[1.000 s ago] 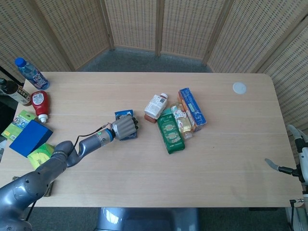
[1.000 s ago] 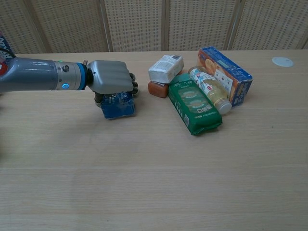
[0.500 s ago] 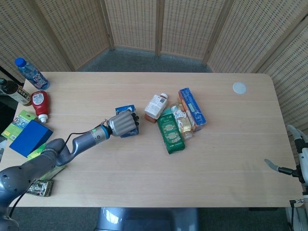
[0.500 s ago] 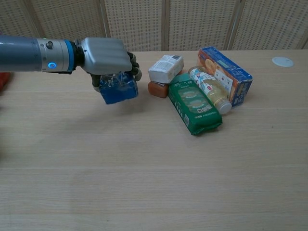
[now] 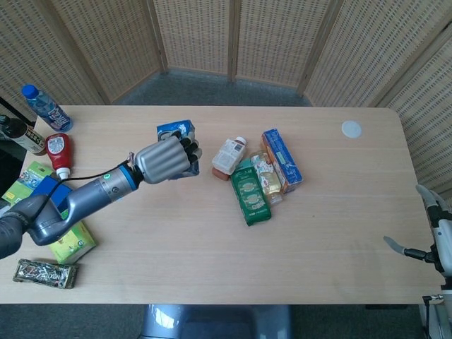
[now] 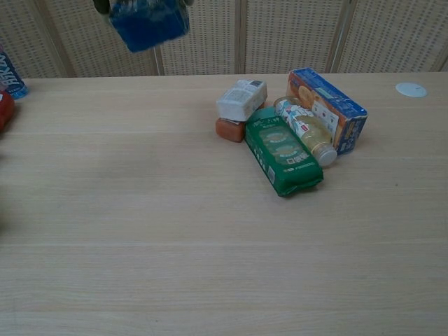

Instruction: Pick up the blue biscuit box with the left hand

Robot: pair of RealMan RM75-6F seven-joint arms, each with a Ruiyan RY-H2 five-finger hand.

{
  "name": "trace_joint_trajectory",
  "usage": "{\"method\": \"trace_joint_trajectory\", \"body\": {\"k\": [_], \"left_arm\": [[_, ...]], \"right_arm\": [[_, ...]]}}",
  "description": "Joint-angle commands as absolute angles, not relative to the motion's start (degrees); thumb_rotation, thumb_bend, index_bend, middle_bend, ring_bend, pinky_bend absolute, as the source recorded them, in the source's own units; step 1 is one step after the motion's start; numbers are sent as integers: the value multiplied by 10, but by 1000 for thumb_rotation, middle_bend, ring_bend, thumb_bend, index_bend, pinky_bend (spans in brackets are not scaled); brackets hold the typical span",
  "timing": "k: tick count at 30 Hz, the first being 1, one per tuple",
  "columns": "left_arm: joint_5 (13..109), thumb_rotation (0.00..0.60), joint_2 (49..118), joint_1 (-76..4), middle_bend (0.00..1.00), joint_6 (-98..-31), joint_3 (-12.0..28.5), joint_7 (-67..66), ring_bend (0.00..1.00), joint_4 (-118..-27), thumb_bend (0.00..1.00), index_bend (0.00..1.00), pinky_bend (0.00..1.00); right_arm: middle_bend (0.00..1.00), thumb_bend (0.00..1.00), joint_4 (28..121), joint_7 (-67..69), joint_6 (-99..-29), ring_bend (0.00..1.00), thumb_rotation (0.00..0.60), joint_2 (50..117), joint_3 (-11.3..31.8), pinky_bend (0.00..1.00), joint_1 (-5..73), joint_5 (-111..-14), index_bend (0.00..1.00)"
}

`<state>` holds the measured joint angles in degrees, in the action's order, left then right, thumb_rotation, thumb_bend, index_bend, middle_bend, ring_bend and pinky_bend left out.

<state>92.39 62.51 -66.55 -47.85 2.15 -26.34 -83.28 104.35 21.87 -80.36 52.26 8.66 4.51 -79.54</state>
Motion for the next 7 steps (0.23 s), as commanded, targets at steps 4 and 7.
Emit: {"method": "trace_joint_trajectory", "body": {"k": [4,7], "left_arm": [[883,600,565,-655,322,-475,55,-309,251,-882,0,234,560],[872,600,558,-650,320,-472,62,-317,247,-882,0,231,558]], "right_arm": [[0,0,1049,218,-808,0,527,520,87,0,45,-799,0],[0,0,1052,217,-807,0,525,519,88,0,47,-796,0]]}}
